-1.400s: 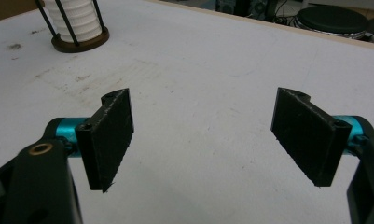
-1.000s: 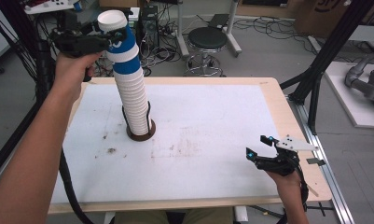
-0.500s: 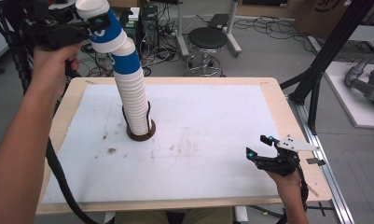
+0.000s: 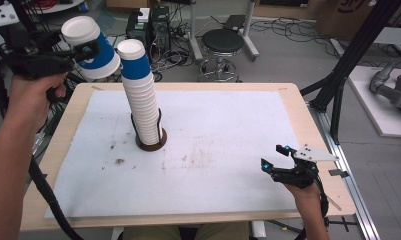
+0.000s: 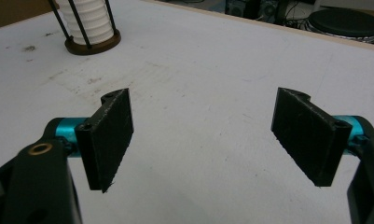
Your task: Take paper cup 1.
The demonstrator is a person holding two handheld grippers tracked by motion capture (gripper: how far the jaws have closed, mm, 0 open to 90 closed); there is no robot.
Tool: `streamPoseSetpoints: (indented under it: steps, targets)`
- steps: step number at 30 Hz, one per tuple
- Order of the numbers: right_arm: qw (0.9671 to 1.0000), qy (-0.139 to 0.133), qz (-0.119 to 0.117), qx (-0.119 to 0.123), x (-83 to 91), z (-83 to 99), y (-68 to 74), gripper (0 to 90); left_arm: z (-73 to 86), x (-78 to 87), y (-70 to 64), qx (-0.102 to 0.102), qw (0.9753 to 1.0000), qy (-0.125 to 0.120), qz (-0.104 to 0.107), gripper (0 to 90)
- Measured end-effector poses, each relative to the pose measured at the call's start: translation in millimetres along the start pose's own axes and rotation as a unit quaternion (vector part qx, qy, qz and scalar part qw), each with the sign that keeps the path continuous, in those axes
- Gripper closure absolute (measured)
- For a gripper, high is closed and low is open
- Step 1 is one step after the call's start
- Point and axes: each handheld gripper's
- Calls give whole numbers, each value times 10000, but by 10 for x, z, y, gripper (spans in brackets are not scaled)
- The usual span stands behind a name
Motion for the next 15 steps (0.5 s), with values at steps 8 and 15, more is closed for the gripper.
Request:
streamPoseSetpoints:
  steps: [8,15]
  targets:
    - [10000,21,-25,8,-30,-6,26,212,242,194,-179,-16,9999,-32,147,259]
    - [10000,39,-61,9,-40,-4,35,212,563,279,-374,81,9989,-64,465,259]
Point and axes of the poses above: each handheld gripper's, and its own axes: x roughly backward along the jaws, z roughly out of its underside, y roughly to its left, and after that the axes turned 15 degrees about -x, right-handed
